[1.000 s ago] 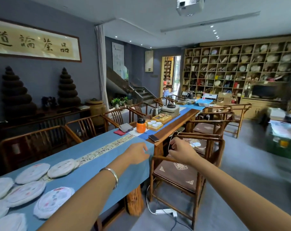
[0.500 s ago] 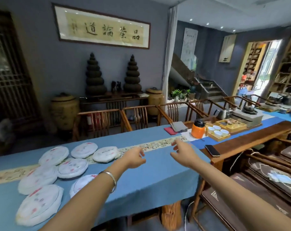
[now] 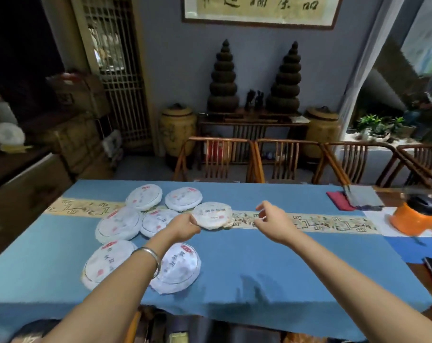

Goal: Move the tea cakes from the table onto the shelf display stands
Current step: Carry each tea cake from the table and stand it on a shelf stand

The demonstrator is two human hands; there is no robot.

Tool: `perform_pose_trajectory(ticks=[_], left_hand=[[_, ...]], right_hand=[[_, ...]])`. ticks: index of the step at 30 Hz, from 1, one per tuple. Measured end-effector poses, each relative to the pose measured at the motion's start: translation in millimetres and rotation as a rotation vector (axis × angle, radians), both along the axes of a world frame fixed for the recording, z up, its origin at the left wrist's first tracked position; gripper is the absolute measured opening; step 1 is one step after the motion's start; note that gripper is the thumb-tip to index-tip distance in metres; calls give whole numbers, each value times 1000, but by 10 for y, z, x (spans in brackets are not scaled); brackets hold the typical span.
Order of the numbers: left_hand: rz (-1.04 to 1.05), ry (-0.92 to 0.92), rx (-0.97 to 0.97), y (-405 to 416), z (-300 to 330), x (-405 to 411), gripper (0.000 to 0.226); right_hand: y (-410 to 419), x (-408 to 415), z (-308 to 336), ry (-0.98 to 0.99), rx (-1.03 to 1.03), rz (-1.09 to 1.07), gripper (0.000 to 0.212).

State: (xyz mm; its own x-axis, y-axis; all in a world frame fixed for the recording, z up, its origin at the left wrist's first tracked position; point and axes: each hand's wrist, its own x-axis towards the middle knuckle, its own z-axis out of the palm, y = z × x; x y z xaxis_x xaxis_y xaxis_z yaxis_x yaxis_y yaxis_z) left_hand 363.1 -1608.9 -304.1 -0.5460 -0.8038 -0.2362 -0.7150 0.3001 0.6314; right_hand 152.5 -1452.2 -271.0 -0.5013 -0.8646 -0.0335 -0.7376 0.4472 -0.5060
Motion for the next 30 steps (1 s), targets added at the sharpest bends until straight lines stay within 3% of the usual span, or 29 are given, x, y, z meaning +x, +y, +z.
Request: perform_pose_trajectory(ticks=[6, 10, 15, 24, 27, 30], left_hand=[[147, 54, 80, -1126, -249, -339, 5], [125, 2, 131, -1778, -446, -587, 22], [158, 32, 174, -2470, -673, -884, 19], [-9, -43, 216, -2912, -1404, -1464, 28], [-44, -60, 237, -2907, -1687, -1667, 31], [-136, -120, 254, -2988, -1918, -1863, 44]], right_hand=[[-1020, -443, -390, -23, 77, 53, 40], [-1557, -697, -727, -53, 115, 36, 36], [-1954, -879, -1275, -98, 205, -14, 39], [-2247, -943, -2161, -330, 266, -128, 23], [-2313, -909, -2399, -394, 206, -186, 23], [-2427, -879, -2540, -479, 166, -241, 9]])
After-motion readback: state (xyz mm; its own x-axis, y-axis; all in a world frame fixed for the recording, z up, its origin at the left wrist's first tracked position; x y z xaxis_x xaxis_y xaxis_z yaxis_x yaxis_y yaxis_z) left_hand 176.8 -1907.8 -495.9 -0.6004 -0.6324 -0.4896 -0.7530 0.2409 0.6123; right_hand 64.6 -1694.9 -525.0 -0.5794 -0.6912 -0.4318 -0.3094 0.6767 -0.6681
